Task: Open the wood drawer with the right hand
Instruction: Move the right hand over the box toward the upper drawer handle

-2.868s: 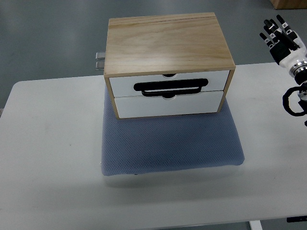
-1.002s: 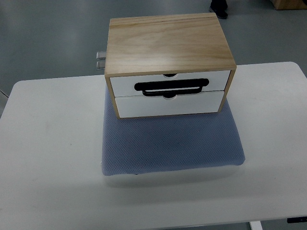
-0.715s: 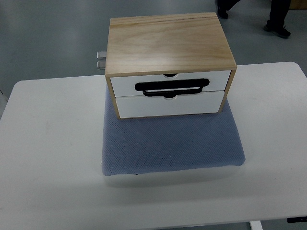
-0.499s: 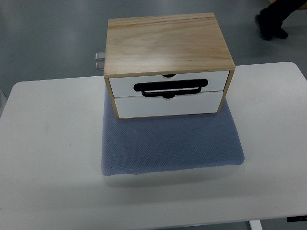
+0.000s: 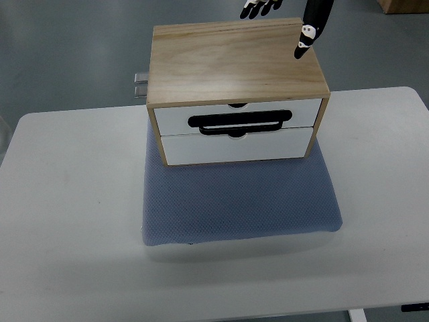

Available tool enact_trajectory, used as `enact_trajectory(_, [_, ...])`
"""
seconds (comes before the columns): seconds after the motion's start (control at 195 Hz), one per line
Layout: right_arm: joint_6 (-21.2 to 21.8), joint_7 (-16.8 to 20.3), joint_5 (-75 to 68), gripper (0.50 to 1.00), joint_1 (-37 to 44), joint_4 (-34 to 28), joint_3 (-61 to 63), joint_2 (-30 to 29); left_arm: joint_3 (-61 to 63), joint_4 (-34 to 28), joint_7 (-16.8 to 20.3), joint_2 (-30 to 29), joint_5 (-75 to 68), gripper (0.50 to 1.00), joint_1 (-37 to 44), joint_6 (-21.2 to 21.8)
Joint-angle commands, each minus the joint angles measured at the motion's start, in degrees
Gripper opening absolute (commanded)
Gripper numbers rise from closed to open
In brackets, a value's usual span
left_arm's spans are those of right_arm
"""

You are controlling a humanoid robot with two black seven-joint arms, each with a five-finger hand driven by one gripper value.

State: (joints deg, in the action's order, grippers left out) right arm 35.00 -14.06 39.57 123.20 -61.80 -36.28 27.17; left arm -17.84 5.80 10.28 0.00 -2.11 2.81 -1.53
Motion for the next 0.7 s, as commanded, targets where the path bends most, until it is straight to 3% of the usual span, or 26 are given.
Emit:
enact_trajectory(0.0, [0.00,0.52,0.16,0.942,-0.16,-1.22,-0.02,-1.86,0.00,0.00,0.00,0.00,0.00,1.000,0.00,0.03])
enact_trajectory(0.386, [0.00,5.71,-2.04,0.942,-1.65,-0.96,0.15,-5.82,0.00,0.00,0.00,0.00,0.00,1.000,0.00,0.03])
enact_trajectory(0.694, [0.00,5.71,-13.81,0.944,-1.03,-2.01,1.47,-3.97,0.00,0.00,0.00,0.00,0.00,1.000,0.00,0.03])
